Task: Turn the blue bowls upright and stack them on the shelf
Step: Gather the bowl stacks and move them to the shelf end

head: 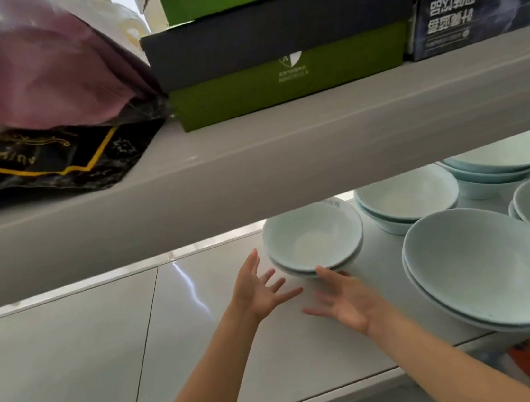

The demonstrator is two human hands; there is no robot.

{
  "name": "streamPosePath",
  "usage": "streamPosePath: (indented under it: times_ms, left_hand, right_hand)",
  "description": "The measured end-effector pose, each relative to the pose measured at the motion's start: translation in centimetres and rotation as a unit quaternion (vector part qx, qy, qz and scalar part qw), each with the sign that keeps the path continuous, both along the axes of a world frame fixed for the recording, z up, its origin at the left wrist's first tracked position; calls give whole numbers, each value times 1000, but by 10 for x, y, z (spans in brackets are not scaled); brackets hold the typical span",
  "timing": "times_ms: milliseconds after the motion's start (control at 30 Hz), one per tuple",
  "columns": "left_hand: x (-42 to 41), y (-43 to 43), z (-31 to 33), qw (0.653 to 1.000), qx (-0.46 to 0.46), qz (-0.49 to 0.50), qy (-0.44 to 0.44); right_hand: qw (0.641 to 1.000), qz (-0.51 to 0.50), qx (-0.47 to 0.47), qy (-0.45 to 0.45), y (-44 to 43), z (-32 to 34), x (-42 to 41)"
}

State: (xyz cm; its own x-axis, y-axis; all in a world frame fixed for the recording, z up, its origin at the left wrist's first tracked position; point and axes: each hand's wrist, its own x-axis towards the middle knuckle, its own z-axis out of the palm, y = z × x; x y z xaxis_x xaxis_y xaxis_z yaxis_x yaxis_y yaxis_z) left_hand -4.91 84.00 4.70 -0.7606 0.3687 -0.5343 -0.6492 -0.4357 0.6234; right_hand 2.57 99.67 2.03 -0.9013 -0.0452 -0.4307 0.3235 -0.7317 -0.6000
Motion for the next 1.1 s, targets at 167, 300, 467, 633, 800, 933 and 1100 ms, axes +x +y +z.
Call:
streamPosePath:
  times_ms: [167, 300, 467, 633, 800, 933, 1100]
  left_hand:
    - [17, -59, -6, 998, 18, 54, -6]
    - [40, -131, -9, 993, 23, 120, -5]
    - [82, -237, -12, 978, 27, 208, -14]
    - [124, -348, -14, 946, 30, 319, -41]
    - [148, -441, -11, 921, 38, 385, -40]
    - [156, -494, -11, 916, 41, 397, -25]
    - [156, -528, -10, 928, 35, 369, -23]
  right_hand:
    - [998, 50, -20, -45, -50, -8, 0]
    - [993, 107, -13, -48, -108, -8, -3]
    - [980, 192, -16, -46, -204, 5, 4]
    - [965, 260, -10, -32, -310, 16, 6]
    - [949, 316, 3, -14, -409, 32, -3]
    - [940, 340, 6, -10, -472, 35, -7]
    - [931, 364, 21, -12, -516, 31, -9]
